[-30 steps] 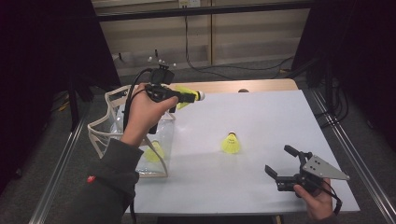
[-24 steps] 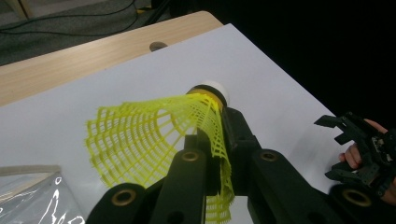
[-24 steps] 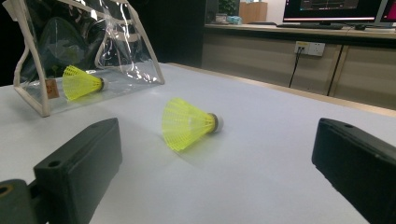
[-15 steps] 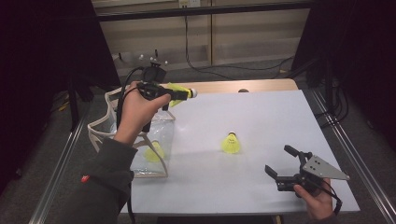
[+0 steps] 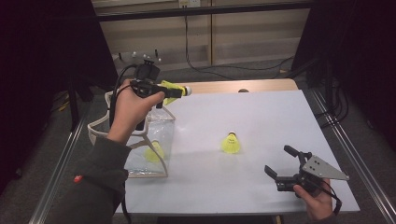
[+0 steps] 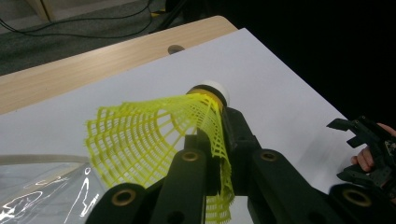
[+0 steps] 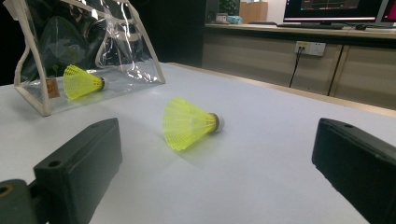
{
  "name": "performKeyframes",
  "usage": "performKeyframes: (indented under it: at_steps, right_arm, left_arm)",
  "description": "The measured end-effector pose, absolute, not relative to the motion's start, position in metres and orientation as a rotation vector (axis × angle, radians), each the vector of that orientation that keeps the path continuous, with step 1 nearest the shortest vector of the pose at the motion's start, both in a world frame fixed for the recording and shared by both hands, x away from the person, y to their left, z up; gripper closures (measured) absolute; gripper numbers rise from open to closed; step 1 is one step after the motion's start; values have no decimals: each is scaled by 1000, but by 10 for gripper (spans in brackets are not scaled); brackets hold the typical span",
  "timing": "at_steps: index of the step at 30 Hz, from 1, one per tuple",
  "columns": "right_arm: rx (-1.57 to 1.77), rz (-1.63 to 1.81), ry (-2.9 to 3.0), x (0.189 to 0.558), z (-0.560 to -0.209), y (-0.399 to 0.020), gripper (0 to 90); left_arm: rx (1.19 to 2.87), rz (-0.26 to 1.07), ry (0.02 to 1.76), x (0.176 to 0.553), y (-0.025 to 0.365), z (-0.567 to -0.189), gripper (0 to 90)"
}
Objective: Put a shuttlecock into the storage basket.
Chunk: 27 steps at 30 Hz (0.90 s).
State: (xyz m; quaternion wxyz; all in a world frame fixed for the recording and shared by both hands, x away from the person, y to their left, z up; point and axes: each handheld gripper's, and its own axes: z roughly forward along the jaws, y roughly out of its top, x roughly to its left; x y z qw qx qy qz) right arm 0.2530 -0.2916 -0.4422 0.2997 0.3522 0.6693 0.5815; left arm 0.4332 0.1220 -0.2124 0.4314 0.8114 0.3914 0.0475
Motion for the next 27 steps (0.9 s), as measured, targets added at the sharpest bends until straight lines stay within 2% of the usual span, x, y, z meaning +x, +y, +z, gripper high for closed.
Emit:
performKeyframes:
  at_steps: [27]
  right_arm:
    - [937, 1542, 1776, 252, -442, -292, 14]
  left_arm:
    - [1995, 170, 1049, 437, 155, -207, 871]
